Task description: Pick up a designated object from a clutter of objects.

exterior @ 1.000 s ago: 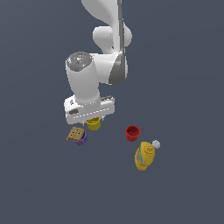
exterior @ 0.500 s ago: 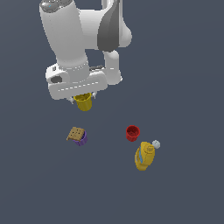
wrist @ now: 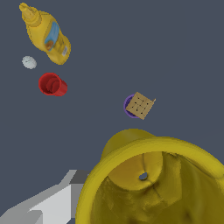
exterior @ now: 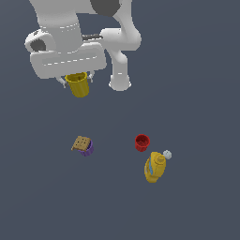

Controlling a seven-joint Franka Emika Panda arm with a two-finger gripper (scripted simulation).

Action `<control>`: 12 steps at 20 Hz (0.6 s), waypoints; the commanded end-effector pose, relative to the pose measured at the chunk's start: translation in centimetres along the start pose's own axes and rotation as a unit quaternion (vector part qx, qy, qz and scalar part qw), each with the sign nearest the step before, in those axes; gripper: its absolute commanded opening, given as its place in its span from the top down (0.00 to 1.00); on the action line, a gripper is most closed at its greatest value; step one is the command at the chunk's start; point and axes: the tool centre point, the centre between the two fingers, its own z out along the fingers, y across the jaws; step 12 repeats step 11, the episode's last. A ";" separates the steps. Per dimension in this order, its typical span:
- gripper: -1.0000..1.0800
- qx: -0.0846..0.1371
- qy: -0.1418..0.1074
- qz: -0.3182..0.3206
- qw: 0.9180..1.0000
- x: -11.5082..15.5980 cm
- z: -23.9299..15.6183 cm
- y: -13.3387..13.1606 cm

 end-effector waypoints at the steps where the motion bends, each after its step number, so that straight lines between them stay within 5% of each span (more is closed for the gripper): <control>1: 1.00 0.000 0.000 0.000 1.000 -0.6 -1.6 0.3; 12: 1.00 -0.001 -0.001 0.000 1.000 -1.4 -4.2 0.8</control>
